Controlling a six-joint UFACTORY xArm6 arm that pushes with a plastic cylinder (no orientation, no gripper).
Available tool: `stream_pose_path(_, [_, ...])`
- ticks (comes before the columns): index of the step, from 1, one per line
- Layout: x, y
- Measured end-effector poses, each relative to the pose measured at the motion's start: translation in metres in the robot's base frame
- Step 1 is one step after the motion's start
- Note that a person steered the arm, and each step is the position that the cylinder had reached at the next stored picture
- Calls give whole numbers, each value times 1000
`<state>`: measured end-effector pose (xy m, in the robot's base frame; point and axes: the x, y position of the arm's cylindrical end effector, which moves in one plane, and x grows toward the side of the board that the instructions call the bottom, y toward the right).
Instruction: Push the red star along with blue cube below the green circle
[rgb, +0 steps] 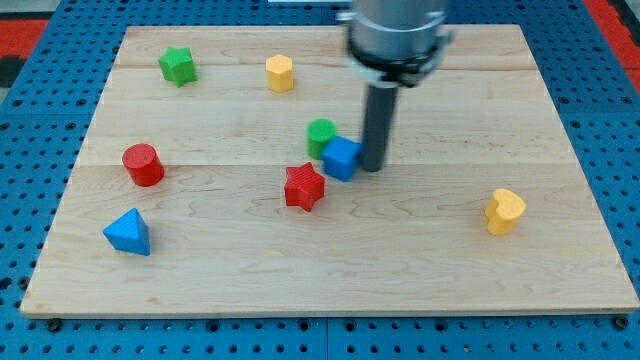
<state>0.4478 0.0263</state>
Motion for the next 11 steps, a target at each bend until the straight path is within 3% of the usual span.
stream_pose_path(1, [-7, -6])
stream_pose_path(2, [-42, 8])
stream_pose_path(4, [-33, -79])
stream_pose_path(5, [-38, -93])
stream_pose_path(7, [15, -81])
stream_pose_path(8, [-3, -58])
stream_pose_path(9, [7, 3])
stream_pose_path(10, [57, 22])
stream_pose_path(11, [66, -43])
